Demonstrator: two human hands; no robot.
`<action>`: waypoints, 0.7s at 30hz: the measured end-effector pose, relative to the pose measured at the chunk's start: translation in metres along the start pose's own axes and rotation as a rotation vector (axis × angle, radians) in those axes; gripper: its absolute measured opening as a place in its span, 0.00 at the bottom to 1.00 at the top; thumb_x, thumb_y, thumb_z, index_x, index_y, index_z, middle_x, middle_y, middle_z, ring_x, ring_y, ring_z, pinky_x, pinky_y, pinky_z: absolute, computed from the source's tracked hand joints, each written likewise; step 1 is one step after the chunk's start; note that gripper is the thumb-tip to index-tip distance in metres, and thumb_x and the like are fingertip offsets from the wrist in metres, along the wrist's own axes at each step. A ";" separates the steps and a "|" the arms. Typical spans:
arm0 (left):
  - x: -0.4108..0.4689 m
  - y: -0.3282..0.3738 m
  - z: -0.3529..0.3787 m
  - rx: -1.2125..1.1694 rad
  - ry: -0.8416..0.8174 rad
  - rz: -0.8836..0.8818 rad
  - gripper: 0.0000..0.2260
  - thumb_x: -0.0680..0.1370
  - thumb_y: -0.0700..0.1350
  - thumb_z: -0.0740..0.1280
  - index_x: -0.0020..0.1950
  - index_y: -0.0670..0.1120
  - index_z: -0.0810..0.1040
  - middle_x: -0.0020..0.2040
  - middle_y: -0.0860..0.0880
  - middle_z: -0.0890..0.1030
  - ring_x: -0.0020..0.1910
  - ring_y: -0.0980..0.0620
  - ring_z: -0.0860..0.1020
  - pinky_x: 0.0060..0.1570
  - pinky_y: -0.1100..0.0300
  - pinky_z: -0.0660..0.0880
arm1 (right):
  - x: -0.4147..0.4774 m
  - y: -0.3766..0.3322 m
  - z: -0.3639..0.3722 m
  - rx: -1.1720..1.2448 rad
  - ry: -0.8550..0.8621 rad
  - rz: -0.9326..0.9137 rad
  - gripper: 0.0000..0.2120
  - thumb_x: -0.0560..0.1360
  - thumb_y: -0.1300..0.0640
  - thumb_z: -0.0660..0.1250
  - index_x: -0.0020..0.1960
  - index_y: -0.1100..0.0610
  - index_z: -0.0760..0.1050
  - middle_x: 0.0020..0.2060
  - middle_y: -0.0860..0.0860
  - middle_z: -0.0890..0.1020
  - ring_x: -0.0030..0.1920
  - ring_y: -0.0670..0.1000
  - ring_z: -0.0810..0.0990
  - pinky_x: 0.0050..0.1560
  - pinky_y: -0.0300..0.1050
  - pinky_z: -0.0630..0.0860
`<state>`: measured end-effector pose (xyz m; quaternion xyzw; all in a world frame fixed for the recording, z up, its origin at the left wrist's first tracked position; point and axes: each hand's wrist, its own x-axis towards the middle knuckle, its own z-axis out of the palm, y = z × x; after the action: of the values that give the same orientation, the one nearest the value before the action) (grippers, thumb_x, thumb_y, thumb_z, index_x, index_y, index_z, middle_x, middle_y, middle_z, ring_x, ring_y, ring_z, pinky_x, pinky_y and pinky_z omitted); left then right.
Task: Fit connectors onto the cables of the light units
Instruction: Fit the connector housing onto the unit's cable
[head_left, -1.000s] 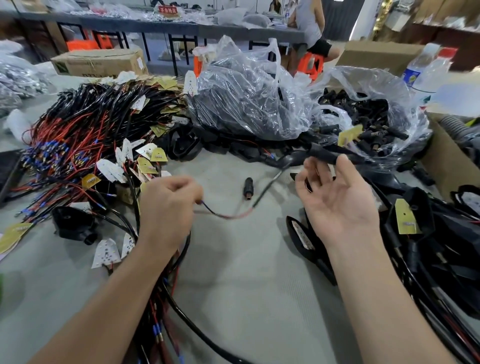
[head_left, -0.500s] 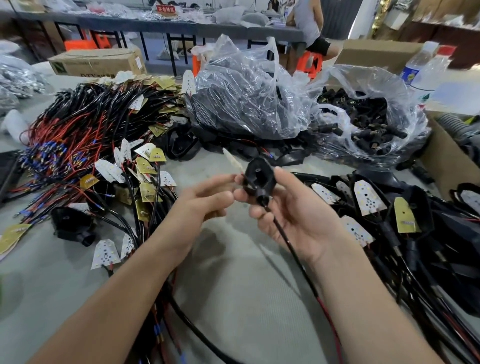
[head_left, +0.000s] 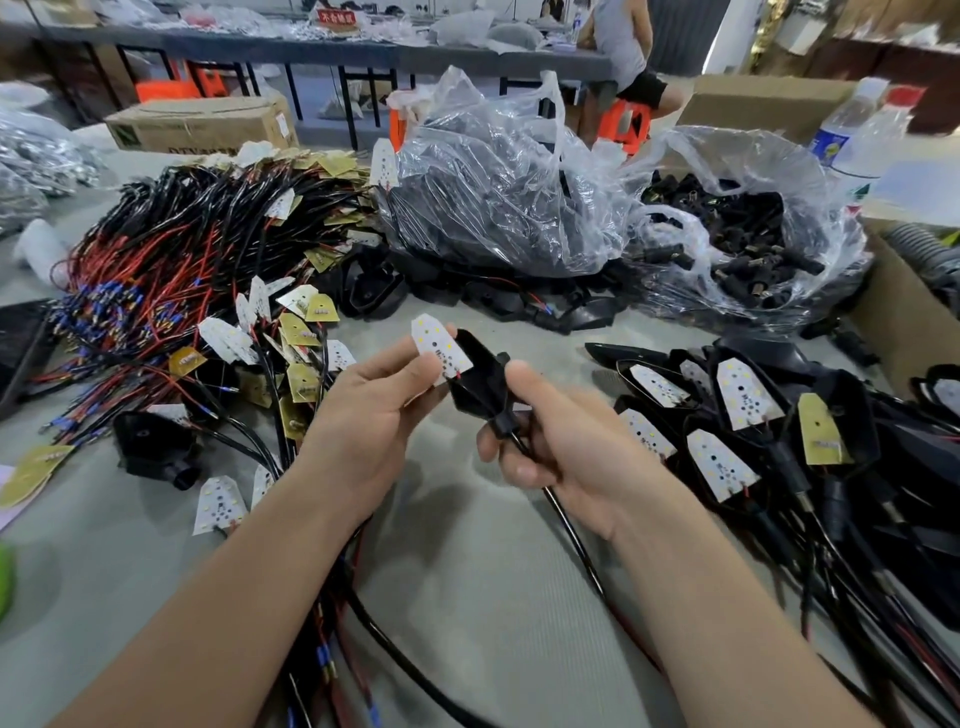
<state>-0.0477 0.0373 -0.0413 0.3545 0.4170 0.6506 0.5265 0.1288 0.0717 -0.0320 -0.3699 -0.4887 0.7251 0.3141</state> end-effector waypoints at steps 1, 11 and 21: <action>0.000 -0.001 0.001 0.027 0.053 0.020 0.11 0.72 0.41 0.71 0.52 0.45 0.88 0.52 0.44 0.87 0.51 0.53 0.85 0.51 0.64 0.79 | 0.001 0.001 0.001 -0.052 0.025 -0.011 0.20 0.85 0.47 0.59 0.51 0.64 0.78 0.31 0.59 0.81 0.21 0.49 0.66 0.21 0.36 0.60; -0.001 -0.004 -0.004 0.104 0.002 0.043 0.04 0.67 0.43 0.77 0.39 0.43 0.88 0.46 0.45 0.87 0.45 0.49 0.86 0.47 0.61 0.80 | 0.006 0.010 0.008 -0.165 -0.081 -0.156 0.17 0.79 0.68 0.62 0.64 0.56 0.78 0.49 0.53 0.85 0.32 0.46 0.75 0.32 0.37 0.66; 0.002 0.003 -0.008 0.138 0.109 0.089 0.26 0.66 0.38 0.75 0.63 0.51 0.77 0.59 0.48 0.84 0.55 0.51 0.83 0.53 0.57 0.81 | 0.005 0.008 0.018 -0.098 -0.095 -0.161 0.13 0.86 0.58 0.57 0.55 0.55 0.80 0.28 0.54 0.76 0.23 0.46 0.60 0.25 0.35 0.58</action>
<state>-0.0562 0.0377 -0.0411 0.3721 0.4725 0.6616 0.4479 0.1106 0.0646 -0.0367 -0.3097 -0.5659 0.6894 0.3295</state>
